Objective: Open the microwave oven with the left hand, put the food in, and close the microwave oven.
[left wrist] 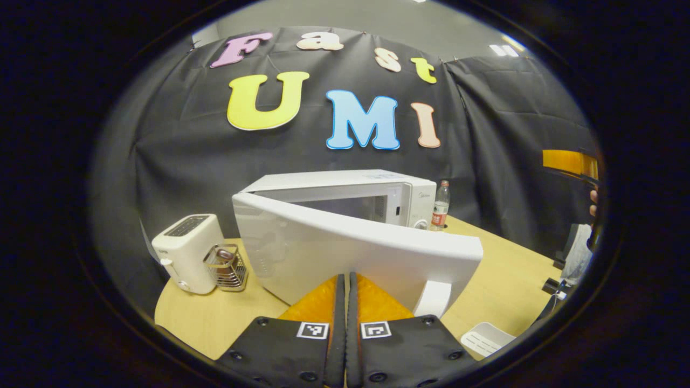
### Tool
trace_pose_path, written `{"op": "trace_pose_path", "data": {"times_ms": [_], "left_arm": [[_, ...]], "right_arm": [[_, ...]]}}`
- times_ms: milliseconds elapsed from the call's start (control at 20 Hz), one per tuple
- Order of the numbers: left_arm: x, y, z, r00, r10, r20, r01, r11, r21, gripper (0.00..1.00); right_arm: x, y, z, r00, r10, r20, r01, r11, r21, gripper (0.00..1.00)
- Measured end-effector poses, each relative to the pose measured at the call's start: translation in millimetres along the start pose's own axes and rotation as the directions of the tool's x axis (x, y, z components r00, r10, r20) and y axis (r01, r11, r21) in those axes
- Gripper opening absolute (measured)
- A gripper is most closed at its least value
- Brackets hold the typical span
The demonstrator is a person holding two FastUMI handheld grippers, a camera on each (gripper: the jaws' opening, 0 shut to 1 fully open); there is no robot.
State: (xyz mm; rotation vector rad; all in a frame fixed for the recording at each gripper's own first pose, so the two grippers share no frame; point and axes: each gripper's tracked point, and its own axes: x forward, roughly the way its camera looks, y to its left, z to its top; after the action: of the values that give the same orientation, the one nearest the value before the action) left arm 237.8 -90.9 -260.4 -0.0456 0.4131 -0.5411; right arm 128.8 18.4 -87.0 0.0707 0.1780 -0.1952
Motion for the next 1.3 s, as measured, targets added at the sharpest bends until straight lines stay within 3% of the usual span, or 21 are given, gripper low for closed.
{"op": "trace_pose_path", "data": {"times_ms": [550, 1300], "left_arm": [[85, -17, 29, 0.998, -0.035, 0.054, 0.034, 0.999, 0.013, 0.08], [166, -3, 35, 0.996, 0.08, 0.041, -0.08, 0.997, -0.003, 0.09]], "right_arm": [[-7, -17, -19, 0.996, -0.078, -0.044, 0.078, 0.997, -0.008, 0.98], [-23, -15, -18, 0.993, -0.105, -0.058, 0.102, 0.993, -0.058, 0.98]]}}
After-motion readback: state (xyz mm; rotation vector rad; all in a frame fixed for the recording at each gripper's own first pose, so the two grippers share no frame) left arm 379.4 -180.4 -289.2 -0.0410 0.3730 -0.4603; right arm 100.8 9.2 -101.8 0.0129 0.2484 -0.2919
